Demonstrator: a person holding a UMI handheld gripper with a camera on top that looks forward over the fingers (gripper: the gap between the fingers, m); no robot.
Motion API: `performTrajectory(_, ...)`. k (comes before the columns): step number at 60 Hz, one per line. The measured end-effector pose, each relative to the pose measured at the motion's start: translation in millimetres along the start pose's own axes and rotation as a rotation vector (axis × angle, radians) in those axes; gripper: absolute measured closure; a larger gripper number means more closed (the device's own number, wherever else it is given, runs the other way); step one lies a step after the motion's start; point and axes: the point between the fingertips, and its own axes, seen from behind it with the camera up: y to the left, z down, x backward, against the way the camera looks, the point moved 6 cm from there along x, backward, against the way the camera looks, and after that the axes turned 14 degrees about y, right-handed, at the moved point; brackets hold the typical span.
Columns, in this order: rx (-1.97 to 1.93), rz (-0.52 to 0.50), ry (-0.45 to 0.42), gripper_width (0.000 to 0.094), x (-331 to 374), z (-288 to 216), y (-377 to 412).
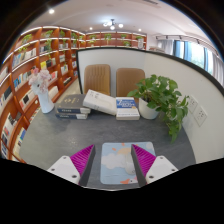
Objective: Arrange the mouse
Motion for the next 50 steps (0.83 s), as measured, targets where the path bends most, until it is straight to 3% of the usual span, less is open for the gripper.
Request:
performTrajectory(8, -0.023, -0.035, -0.078, 0.0236, 44, -4, 37)
performTrajectory(16, -0.020, -0.039, -0.094, 0.0238, 72, 11, 70)
performTrajectory(50, 0.018, -0.035, -0.055, 0.0236, 104, 68, 125)
